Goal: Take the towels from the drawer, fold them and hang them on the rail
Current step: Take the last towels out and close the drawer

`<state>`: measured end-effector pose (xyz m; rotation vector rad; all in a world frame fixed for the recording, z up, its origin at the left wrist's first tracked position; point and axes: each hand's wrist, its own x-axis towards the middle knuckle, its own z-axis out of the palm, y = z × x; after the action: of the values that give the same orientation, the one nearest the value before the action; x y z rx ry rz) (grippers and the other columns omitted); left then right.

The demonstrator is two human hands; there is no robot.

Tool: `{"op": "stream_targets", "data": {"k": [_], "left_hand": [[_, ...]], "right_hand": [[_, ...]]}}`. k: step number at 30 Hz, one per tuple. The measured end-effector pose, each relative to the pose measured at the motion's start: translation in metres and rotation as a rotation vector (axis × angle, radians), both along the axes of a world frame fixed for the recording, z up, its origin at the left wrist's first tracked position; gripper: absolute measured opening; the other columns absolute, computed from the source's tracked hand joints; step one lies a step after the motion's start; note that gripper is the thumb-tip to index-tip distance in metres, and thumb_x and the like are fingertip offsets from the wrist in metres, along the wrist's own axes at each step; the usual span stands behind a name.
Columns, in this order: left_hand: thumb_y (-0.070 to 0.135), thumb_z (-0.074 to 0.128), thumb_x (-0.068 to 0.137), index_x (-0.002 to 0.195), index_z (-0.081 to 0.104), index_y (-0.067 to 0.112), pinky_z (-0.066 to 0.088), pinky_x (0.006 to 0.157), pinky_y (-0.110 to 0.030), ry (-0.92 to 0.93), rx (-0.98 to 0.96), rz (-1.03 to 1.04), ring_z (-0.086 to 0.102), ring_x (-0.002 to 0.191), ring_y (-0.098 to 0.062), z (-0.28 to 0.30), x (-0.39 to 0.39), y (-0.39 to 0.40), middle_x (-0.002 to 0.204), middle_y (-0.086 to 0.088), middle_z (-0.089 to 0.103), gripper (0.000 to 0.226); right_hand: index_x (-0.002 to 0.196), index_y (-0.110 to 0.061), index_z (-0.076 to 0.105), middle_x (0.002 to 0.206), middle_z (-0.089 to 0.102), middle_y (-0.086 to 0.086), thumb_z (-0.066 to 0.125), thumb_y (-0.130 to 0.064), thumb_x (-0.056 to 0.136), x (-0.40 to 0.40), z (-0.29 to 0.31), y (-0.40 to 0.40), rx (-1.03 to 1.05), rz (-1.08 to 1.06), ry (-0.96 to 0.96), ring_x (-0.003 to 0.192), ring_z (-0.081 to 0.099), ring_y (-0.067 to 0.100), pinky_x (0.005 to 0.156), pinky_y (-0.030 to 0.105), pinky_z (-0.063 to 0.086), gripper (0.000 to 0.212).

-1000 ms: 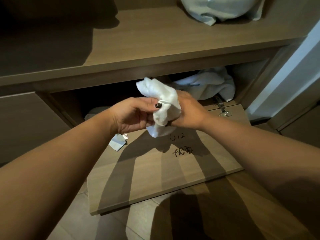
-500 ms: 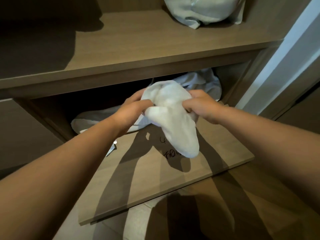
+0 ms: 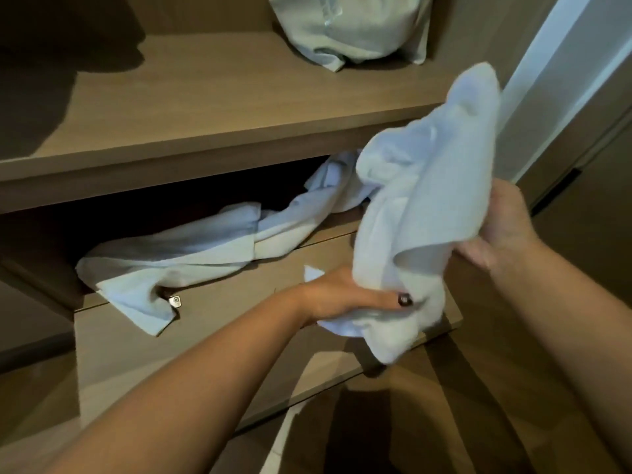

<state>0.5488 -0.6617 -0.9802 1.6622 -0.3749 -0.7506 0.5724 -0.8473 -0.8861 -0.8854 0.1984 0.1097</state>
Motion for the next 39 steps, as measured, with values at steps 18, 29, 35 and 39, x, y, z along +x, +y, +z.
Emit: {"op": "stream_targets", "data": {"k": [18, 29, 35, 39], "left_hand": [[0.040, 0.046, 0.094, 0.070, 0.081, 0.016, 0.058, 0.058, -0.030, 0.579, -0.522, 0.574, 0.073, 0.065, -0.019, -0.034, 0.010, 0.028, 0.076, -0.006, 0.076, 0.049], [0.000, 0.036, 0.103, 0.072, 0.048, 0.007, 0.046, 0.043, -0.016, 0.376, -0.139, 0.626, 0.058, 0.051, -0.008, -0.022, -0.002, 0.006, 0.060, -0.007, 0.054, 0.034], [0.027, 0.066, 0.081, 0.102, 0.067, 0.010, 0.055, 0.074, -0.039, 0.222, -0.190, 0.682, 0.069, 0.087, -0.026, -0.014, 0.016, 0.013, 0.090, -0.008, 0.073, 0.027], [0.024, 0.073, 0.084, 0.146, 0.035, 0.016, 0.040, 0.109, -0.041, -0.167, 0.218, 0.872, 0.047, 0.128, -0.022, -0.038, 0.041, 0.063, 0.139, -0.004, 0.048, 0.073]], "right_hand": [[0.102, -0.003, 0.070, 0.119, 0.062, 0.009, 0.056, 0.019, 0.068, -0.034, -0.112, 0.006, -1.442, 0.254, -0.892, 0.127, 0.051, 0.025, 0.110, 0.036, 0.040, 0.043], [0.128, -0.016, 0.060, 0.125, 0.067, 0.012, 0.063, -0.037, 0.080, -0.031, -0.115, 0.015, -0.119, 0.325, 0.285, 0.117, 0.063, 0.029, 0.102, 0.047, 0.046, 0.053], [0.135, -0.015, 0.055, 0.126, 0.066, 0.012, 0.071, -0.015, 0.083, -0.027, -0.128, 0.009, -0.305, 0.226, 0.209, 0.113, 0.066, 0.029, 0.098, 0.050, 0.051, 0.055], [0.136, -0.029, 0.050, 0.121, 0.065, -0.002, 0.079, -0.009, 0.076, -0.023, -0.125, -0.004, -0.638, 0.022, 0.185, 0.109, 0.064, 0.023, 0.085, 0.043, 0.056, 0.069]]}}
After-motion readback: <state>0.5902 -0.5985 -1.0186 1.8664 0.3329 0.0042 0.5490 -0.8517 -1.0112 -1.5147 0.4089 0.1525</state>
